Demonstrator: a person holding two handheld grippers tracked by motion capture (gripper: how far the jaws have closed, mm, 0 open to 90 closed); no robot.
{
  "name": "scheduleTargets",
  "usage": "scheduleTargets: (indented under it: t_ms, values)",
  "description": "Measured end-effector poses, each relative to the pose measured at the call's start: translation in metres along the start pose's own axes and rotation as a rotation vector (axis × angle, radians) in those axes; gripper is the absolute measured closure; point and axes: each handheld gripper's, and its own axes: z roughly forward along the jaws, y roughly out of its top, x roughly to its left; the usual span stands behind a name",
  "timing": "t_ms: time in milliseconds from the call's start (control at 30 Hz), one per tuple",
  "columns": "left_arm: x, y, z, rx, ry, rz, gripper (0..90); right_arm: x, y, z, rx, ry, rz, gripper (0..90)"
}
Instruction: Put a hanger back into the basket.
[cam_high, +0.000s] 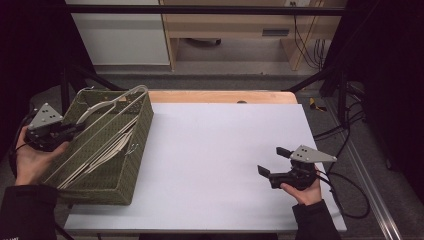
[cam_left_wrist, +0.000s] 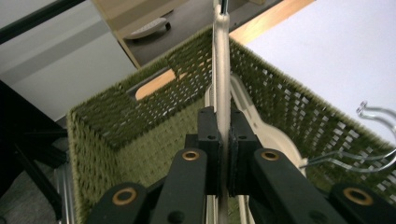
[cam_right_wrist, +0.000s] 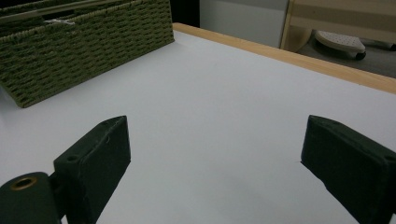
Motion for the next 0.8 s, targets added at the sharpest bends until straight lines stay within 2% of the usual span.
scheduleTargets:
  t_ms: [233, 333, 533, 567, 600, 633, 733, 800]
  values:
    - [0.002, -0.015, 0.007, 0.017, 0.005, 0.002, 86.1, 0.0, 0.0, 0.0, 0.002, 0.003, -0.002, 8.6]
    - [-0.003, -0.021, 0.015, 0.061, 0.014, 0.029, 86.1, 0.0, -0.001, 0.001, 0.003, 0.002, -0.003, 8.6]
    - [-0.012, -0.043, 0.035, 0.107, 0.008, 0.023, 86.0, 0.0, -0.001, 0.0, 0.004, 0.005, -0.004, 8.6]
    - [-0.012, -0.047, 0.037, 0.124, 0.016, 0.038, 86.0, 0.0, -0.001, 0.001, 0.004, 0.004, -0.006, 8.6]
    - [-0.015, -0.052, 0.041, 0.118, 0.02, 0.018, 86.0, 0.0, -0.001, 0.001, 0.003, 0.001, -0.002, 8.6]
    - [-0.015, -0.054, 0.042, 0.135, 0.02, 0.03, 85.9, 0.001, -0.001, 0.002, 0.006, 0.002, 0.0, 8.6]
    - [-0.015, -0.062, 0.045, 0.13, 0.012, -0.014, 85.3, 0.001, -0.001, 0.003, 0.01, 0.004, -0.006, 8.5]
    - [-0.016, -0.063, 0.047, 0.18, -0.004, -0.006, 84.0, 0.0, -0.002, 0.003, 0.013, 0.006, -0.012, 8.5]
